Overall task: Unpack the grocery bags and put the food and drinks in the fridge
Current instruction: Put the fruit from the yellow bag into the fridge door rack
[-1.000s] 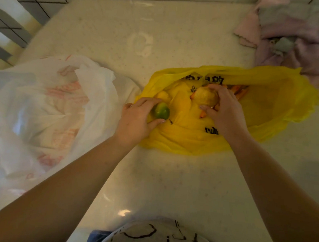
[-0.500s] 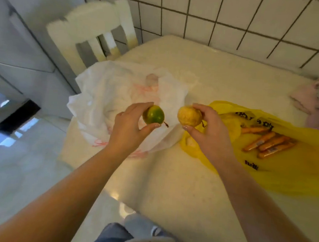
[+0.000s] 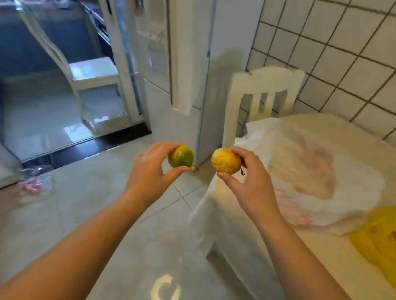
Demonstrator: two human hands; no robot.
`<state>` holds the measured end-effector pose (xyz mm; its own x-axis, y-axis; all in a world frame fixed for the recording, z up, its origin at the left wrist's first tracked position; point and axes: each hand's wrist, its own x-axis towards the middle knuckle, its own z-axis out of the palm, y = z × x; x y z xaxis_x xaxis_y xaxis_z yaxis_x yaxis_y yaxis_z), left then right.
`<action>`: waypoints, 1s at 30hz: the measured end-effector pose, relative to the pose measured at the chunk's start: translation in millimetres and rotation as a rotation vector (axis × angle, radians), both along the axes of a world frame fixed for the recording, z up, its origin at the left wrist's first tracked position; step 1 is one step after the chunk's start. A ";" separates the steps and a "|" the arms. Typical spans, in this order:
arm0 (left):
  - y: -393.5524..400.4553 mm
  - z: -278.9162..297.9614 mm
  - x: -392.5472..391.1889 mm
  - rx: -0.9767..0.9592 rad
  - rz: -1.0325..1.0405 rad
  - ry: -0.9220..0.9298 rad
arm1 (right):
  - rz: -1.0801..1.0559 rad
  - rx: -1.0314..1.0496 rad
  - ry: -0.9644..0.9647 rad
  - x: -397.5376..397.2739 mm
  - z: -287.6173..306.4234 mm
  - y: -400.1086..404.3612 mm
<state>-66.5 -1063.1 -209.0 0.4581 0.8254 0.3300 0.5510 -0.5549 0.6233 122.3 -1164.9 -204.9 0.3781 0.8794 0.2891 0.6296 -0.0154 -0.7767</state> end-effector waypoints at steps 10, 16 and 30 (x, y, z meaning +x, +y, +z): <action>71.0 19.9 -160.5 0.038 0.219 -0.090 | 0.225 0.022 -0.005 -155.1 13.3 115.6; 139.9 14.3 -199.0 0.027 0.276 -0.124 | 0.271 0.033 0.015 -187.7 9.4 198.6; 424.4 62.9 -174.8 0.112 0.157 -0.159 | 0.179 0.157 0.046 -173.1 46.5 468.0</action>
